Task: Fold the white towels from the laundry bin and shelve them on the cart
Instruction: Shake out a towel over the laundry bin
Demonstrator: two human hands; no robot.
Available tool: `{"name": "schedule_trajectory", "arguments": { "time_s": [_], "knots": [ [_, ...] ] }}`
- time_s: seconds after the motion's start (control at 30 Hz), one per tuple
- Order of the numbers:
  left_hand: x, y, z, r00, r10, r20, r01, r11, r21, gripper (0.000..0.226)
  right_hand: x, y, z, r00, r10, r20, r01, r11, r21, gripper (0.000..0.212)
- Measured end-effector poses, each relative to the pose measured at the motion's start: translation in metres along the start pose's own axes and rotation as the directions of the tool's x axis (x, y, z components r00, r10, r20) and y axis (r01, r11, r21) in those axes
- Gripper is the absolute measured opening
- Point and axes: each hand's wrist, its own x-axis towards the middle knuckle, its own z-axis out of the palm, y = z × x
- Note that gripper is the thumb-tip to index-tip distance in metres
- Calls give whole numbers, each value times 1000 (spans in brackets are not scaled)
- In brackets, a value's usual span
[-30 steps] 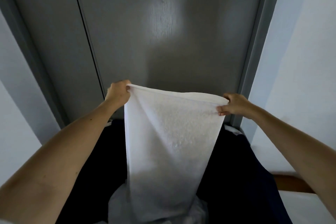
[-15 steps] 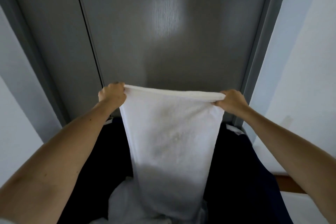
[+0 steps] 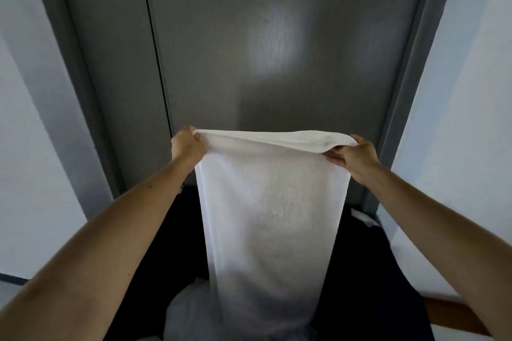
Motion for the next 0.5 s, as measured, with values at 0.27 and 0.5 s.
{"name": "schedule_trajectory", "arguments": {
  "time_s": [0.27, 0.5],
  "knots": [
    [-32, 35, -42, 987, 59, -149, -69, 996, -60, 26, -24, -19, 11, 964, -266, 12, 248, 880, -405, 10],
    [-70, 101, -105, 921, 233, -313, -295, 941, -168, 28, -89, -88, -6, 713, -598, 366, 641, 344, -686, 30]
  ]
}}
